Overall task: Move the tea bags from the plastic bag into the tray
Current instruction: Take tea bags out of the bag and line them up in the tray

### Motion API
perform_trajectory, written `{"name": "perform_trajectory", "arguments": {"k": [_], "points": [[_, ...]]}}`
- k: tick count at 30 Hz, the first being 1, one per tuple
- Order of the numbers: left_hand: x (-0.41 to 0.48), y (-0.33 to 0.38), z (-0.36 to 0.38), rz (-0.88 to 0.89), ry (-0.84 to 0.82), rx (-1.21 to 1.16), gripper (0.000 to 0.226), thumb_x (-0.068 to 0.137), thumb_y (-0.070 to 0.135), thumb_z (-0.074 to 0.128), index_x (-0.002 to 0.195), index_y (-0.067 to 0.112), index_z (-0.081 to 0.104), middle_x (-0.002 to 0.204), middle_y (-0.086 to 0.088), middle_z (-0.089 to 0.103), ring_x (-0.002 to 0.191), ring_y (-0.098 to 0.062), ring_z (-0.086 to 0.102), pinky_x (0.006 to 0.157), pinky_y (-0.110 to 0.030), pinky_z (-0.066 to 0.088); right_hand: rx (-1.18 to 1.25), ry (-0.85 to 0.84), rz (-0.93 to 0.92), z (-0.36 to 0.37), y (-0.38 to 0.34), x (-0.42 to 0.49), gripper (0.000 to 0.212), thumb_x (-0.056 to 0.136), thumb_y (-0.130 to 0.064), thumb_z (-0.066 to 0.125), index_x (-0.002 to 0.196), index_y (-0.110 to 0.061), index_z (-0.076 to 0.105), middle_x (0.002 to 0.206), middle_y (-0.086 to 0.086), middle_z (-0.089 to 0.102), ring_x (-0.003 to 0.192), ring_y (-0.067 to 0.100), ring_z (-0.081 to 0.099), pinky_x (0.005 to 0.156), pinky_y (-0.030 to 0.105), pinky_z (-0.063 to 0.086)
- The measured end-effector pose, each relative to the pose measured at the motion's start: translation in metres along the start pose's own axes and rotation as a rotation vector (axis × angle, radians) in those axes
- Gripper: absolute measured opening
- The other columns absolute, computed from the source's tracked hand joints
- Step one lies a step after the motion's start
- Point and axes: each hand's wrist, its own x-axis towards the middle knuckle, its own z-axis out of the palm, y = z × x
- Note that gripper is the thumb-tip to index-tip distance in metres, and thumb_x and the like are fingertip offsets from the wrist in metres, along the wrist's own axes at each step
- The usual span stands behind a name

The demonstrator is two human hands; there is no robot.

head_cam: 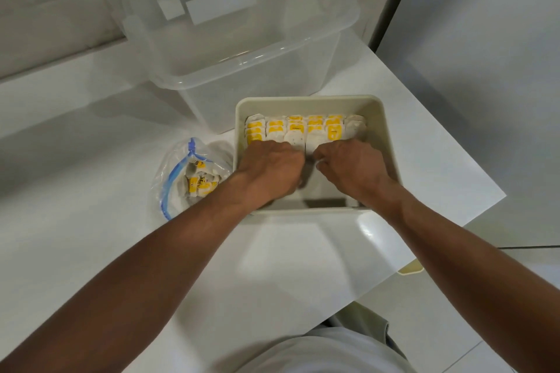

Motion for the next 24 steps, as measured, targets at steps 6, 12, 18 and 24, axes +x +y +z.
{"name": "perform_trajectory", "arguments": {"k": [6,12,18,24], "points": [[0.004,0.002,0.016,0.026,-0.004,-0.033,0.027,0.091,0.035,0.058,0.113,0.02,0.066,0.11,-0.001,0.068,0.097,-0.029,0.066,0.064,-0.034,0.036,-0.028,0.008,-0.035,-0.002,-0.004,0.004,0.024,0.098,-0.038,0.051,0.116,-0.041,0.067,0.114,-0.006,0.068,0.101,0.024,0.065,0.075,0.028,0.046],[0.003,0.001,0.019,0.0,0.03,-0.029,0.031,0.09,0.026,0.055,0.119,0.02,0.064,0.112,-0.002,0.069,0.099,-0.03,0.066,0.064,-0.033,0.035,-0.048,0.007,-0.066,-0.001,-0.002,0.004,0.025,0.099,-0.04,0.048,0.114,-0.042,0.069,0.115,-0.005,0.067,0.1,0.024,0.065,0.07,0.026,0.038],[0.002,0.001,0.017,-0.012,0.031,-0.035,0.034,0.091,0.022,0.053,0.123,0.02,0.062,0.116,-0.003,0.068,0.102,-0.03,0.066,0.066,-0.032,0.035,-0.028,0.01,-0.047,0.002,-0.002,0.008,0.027,0.1,-0.041,0.046,0.114,-0.036,0.068,0.112,-0.002,0.068,0.1,0.024,0.064,0.071,0.027,0.037],[0.001,-0.001,0.017,-0.015,0.001,-0.068,0.036,0.089,0.022,0.052,0.124,0.023,0.062,0.114,-0.001,0.068,0.099,-0.029,0.066,0.064,-0.032,0.037,-0.033,0.014,-0.041,-0.003,-0.003,0.006,0.024,0.098,-0.043,0.05,0.116,-0.042,0.066,0.116,-0.007,0.067,0.102,0.023,0.065,0.071,0.026,0.04]]}}
